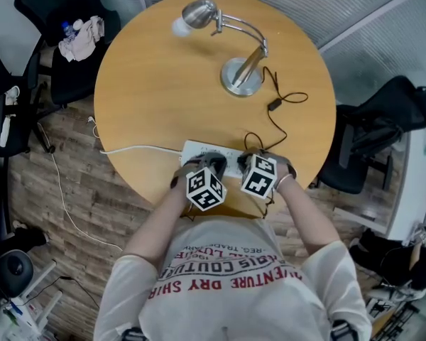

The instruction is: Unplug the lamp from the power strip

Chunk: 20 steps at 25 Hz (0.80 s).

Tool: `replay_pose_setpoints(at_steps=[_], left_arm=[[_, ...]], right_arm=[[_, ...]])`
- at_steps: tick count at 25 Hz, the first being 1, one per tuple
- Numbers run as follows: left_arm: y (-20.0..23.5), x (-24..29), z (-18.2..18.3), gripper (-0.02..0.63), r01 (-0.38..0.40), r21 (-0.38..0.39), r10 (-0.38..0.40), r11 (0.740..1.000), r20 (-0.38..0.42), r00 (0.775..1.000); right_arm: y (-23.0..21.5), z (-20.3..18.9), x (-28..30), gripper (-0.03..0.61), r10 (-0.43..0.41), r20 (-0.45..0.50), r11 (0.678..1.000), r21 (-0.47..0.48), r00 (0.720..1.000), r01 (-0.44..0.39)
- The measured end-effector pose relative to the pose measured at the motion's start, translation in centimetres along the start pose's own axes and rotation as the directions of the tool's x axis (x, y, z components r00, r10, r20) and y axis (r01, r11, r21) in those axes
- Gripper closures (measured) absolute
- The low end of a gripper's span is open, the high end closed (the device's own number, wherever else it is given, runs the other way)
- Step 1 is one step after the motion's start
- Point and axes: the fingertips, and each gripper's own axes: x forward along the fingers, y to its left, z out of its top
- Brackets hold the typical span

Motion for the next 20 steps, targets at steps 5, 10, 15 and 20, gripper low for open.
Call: replay_pose_setpoints(at_steps=[5, 10, 15, 20], left_arm=[[0.0, 0.0, 0.0, 0.586, 0.008, 0.002, -0.008, 1.000, -0.002, 1.000], [0.1, 0.0, 0.2, 0.586, 0.016, -0.006, -0.016, 1.000, 0.008, 1.000], [-0.1, 0.0, 0.1, 0.586, 0.012, 0.013, -0.012, 1.000, 0.006, 1.000], [0.1, 0.0, -0.2, 0.586, -0.012, 0.034, 0.011, 0.999, 0.007, 1.000]], right_arm=[[0.0, 0.1, -0.4, 0.506, -0.011, -0.001, 1.000, -0.029, 1.000, 0.011], [0.0, 0.1, -0.8, 0.509, -0.011, -0.003, 0.999, -0.032, 1.000, 0.011], [0.2, 0.7, -2.3, 0.509, 0.012, -0.014, 1.000, -0.012, 1.000, -0.012], [-3.6, 3.0, -8.6, 0.509, -0.039, 0.068, 0.998, 0.043, 0.997, 0.036]])
